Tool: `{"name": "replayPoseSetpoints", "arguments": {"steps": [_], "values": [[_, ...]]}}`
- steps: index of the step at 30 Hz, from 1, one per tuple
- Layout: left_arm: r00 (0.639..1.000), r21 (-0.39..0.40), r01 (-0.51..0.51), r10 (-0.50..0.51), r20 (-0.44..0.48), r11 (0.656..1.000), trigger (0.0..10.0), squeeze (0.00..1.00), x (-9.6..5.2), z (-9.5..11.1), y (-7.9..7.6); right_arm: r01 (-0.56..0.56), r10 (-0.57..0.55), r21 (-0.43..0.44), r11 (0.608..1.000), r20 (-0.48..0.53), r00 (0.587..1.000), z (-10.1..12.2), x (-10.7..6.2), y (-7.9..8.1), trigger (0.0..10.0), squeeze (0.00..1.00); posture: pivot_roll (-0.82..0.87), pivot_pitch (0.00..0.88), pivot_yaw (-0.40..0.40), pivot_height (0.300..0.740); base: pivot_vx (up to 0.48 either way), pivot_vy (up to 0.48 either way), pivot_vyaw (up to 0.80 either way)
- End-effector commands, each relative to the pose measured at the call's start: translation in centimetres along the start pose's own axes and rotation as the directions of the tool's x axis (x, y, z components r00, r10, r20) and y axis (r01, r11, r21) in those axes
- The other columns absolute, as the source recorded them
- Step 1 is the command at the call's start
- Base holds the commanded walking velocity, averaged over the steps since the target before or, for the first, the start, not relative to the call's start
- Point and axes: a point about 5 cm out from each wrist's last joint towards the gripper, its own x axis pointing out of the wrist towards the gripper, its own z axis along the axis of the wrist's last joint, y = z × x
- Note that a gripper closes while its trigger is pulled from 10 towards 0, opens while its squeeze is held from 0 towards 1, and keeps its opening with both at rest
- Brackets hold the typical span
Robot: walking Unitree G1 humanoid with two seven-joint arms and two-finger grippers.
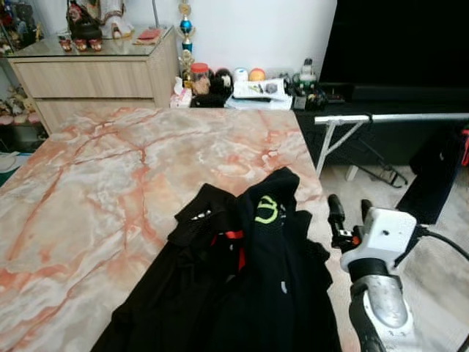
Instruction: Hang hanger
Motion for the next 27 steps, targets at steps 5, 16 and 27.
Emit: {"name": "replayPoseSetpoints", "arguments": {"steps": [5, 16, 27], "values": [[0.999, 0.015, 0.002, -0.001, -0.032, 1.000, 10.0, 0.00, -0.2, -0.9, 0.3, -0.038, 0.038, -0.007, 0.999, -0.008, 0.999, -0.2, -0.1, 0.7, 10.0, 0.00, 0.05, 0.019, 0.017, 0.740, 0.000, -0.377, 0.00], [0.999, 0.012, 0.004, -0.004, -0.032, 1.000, 10.0, 0.00, -0.2, -0.9, 0.2, -0.130, 0.130, -0.041, 0.991, -0.014, 0.991, -0.2, -0.5, 1.6, 10.0, 0.00, 0.05, 0.029, 0.014, 0.740, 0.000, -0.377, 0.51], [1.000, 0.008, 0.006, -0.005, -0.029, 1.000, 10.0, 0.00, -0.2, -0.8, 0.1, -0.111, 0.110, -0.031, 0.993, -0.033, 0.993, -0.6, -0.4, 1.1, 10.0, 0.00, 0.05, 0.037, 0.012, 0.740, 0.000, -0.379, 0.20]]}}
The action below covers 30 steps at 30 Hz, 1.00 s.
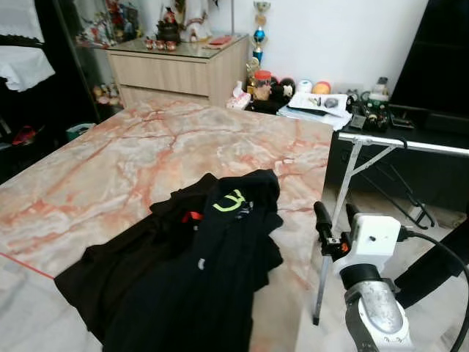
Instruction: Hang hanger
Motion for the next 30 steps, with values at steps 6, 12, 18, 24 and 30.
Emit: {"name": "replayPoseSetpoints", "arguments": {"steps": [6, 12, 18, 24, 30], "values": [[1.000, 0.003, -0.005, 0.005, -0.011, 1.000, 10.0, 0.00, 0.0, -0.2, 0.2, -0.016, 0.016, 0.006, 1.000, -0.006, 1.000, 0.0, 0.1, 0.3, 10.0, 0.00, 0.05, 0.041, 0.014, 0.740, 0.000, -0.377, 0.00], [1.000, 0.004, -0.003, 0.003, -0.009, 1.000, 10.0, 0.00, 0.0, -0.1, 0.1, -0.015, 0.015, 0.006, 1.000, -0.009, 1.000, -0.1, 0.1, 0.3, 10.0, 0.00, 0.05, 0.043, 0.013, 0.740, 0.000, -0.379, 0.00], [1.000, 0.005, -0.001, 0.001, -0.011, 1.000, 10.0, 0.00, 0.0, -0.2, 0.1, 0.000, 0.000, 0.016, 1.000, -0.027, 1.000, -0.5, -0.1, 0.1, 10.0, 0.00, 0.05, 0.044, 0.013, 0.740, 0.000, -0.378, 0.00], [1.000, 0.015, 0.009, -0.009, -0.011, 1.000, 10.0, 0.00, -0.1, -0.2, 0.0, 0.026, -0.024, 0.031, 0.999, -0.046, 0.999, -0.9, -0.2, -0.4, 10.0, 0.00, 0.06, 0.045, 0.012, 0.740, 0.000, -0.252, 0.00], [1.000, 0.013, 0.006, -0.005, -0.016, 1.000, 10.0, 0.00, -0.1, -0.4, 0.1, 0.030, -0.029, 0.028, 0.999, -0.047, 0.998, -0.9, -0.2, -0.5, 10.0, 0.00, 0.06, 0.045, 0.011, 0.740, 0.000, -0.480, 0.00]]}}
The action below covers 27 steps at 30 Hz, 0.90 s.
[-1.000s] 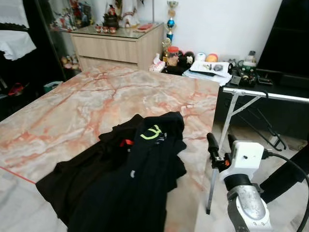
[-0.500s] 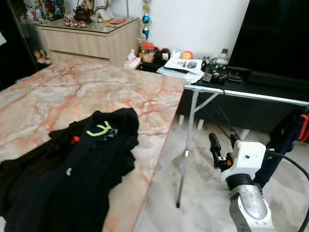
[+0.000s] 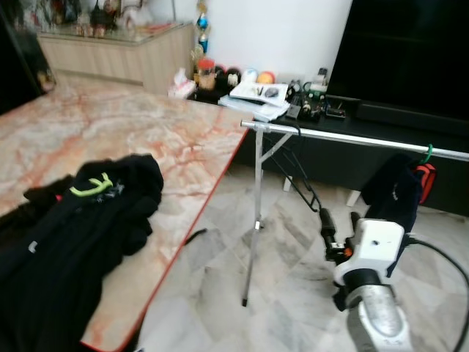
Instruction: Hang hanger
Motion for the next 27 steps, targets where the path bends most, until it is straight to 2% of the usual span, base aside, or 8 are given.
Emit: {"name": "replayPoseSetpoints", "arguments": {"steps": [1, 11, 16, 18, 27], "values": [[1.000, -0.004, 0.007, -0.007, -0.005, 1.000, 10.0, 0.00, 0.1, 0.1, -0.3, 0.021, -0.021, -0.005, 1.000, 0.003, 1.000, 0.1, 0.0, -0.6, 10.0, 0.00, 0.06, 0.045, 0.011, 0.740, 0.000, -0.480, 0.00], [1.000, 0.007, 0.014, -0.014, -0.008, 1.000, 10.0, 0.00, 0.1, 0.0, -0.5, 0.054, -0.054, 0.010, 0.998, -0.011, 0.998, -0.3, -0.1, -1.1, 10.0, 0.00, 0.05, 0.045, 0.012, 0.740, 0.000, -0.480, 0.00], [1.000, 0.009, 0.016, -0.016, -0.008, 1.000, 10.0, 0.00, 0.1, 0.0, -0.6, 0.177, -0.170, 0.083, 0.981, -0.078, 0.982, -1.9, -0.5, -2.7, 10.0, 0.00, 0.06, 0.047, 0.009, 0.740, 0.000, -0.480, 0.00], [1.000, 0.008, 0.015, -0.015, -0.007, 1.000, 10.0, 0.00, 0.1, 0.0, -0.6, 0.254, -0.238, 0.136, 0.958, -0.128, 0.963, -2.7, -0.7, -3.8, 10.0, 0.00, 0.06, 0.048, 0.009, 0.740, 0.000, -0.480, -0.60], [1.000, 0.014, 0.013, -0.013, -0.006, 1.000, 10.0, 0.00, 0.1, 0.1, -0.3, 0.278, -0.260, 0.129, 0.952, -0.143, 0.955, -3.4, -1.0, -4.0, 10.0, 0.00, 0.05, 0.050, 0.017, 0.740, 0.000, -0.480, -0.76]]}}
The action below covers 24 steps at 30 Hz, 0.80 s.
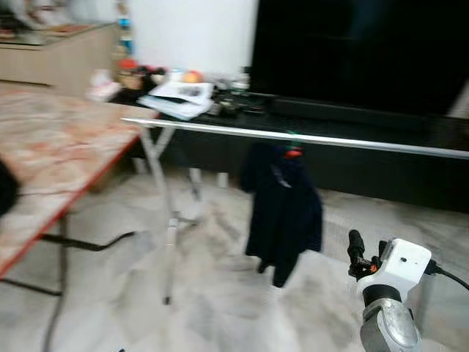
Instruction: Hang hanger
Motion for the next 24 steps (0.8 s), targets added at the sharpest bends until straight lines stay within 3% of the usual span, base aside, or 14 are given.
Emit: {"name": "replayPoseSetpoints", "arguments": {"steps": [1, 7, 11, 17, 24], "values": [[1.000, 0.007, 0.002, -0.002, -0.007, 1.000, 10.0, 0.00, 0.0, -0.1, 0.0, 0.010, -0.010, 0.010, 1.000, 0.009, 1.000, 0.1, 0.0, 0.0, 10.0, 0.00, 0.05, 0.049, 0.019, 0.740, 0.000, -0.480, -0.65], [1.000, 0.015, -0.002, 0.002, 0.001, 1.000, 10.0, 0.00, 0.0, 0.2, 0.2, 0.013, -0.013, 0.003, 1.000, 0.008, 1.000, -0.4, 0.0, 0.0, 10.0, 0.00, 0.05, 0.049, 0.022, 0.740, 0.000, -0.436, -0.11], [1.000, 0.011, -0.013, 0.013, 0.022, 1.000, 10.0, 0.00, 0.1, 0.8, 0.4, 0.004, -0.004, -0.016, 1.000, -0.012, 1.000, -0.8, 0.1, -0.2, 10.0, 0.00, 0.05, 0.046, 0.024, 0.740, 0.000, -0.072, 0.00], [0.993, 0.049, -0.022, 0.016, 0.116, 0.999, 10.0, 0.00, 0.5, 4.0, 0.8, -0.005, 0.004, -0.036, 0.999, -0.027, 1.000, -1.4, 0.6, -0.4, 10.0, 0.00, 0.05, 0.038, 0.029, 0.740, 0.000, 0.000, 0.00], [0.970, 0.152, -0.020, -0.018, 0.243, 0.988, 10.0, 0.00, 0.7, 8.3, 0.7, 0.007, -0.009, -0.045, 0.999, -0.035, 0.999, -1.8, 0.9, -0.6, 10.0, 0.00, 0.05, 0.029, 0.043, 0.740, 0.000, 0.000, 0.00]]}}
